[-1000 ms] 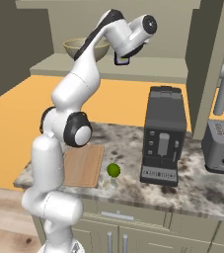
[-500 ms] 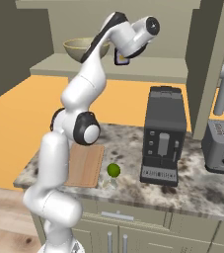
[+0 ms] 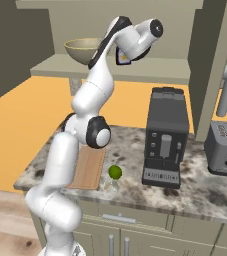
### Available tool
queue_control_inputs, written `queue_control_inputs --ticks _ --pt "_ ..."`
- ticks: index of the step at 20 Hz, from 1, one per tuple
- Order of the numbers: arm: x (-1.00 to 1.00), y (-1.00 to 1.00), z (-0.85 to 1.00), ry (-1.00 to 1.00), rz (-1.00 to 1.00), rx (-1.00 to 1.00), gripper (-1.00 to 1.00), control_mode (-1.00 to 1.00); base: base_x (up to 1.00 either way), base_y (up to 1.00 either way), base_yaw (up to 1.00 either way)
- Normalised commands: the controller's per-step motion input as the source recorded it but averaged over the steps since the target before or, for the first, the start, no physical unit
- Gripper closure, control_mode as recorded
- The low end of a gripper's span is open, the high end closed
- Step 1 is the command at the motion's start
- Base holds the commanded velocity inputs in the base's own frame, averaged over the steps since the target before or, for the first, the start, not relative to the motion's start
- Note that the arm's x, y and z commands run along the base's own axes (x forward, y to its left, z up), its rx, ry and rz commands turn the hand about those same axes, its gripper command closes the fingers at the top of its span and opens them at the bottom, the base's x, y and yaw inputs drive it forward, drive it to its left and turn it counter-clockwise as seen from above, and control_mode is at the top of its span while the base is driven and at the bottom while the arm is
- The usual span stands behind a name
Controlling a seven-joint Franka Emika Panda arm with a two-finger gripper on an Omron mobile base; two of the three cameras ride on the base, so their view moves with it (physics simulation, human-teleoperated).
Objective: Open the cabinet. Place the bowl and condiment on the counter. Then place the lime and garlic on the cutting board.
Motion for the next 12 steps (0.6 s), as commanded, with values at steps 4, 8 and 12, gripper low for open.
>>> queue_control_inputs --ticks 4,8,12 --pt "0.23 -0.01 0.0 0.0 0.02 0.0 -1.0 -1.0 0.0 0.0 0.0" --pt "0.16 -0.03 0.02 0.0 0.01 0.0 1.0 -1.0 0.0 0.0 0.0" --pt "-0.25 -0.7 0.18 0.0 0.0 0.06 1.0 -1.0 0.0 0.0 0.0"
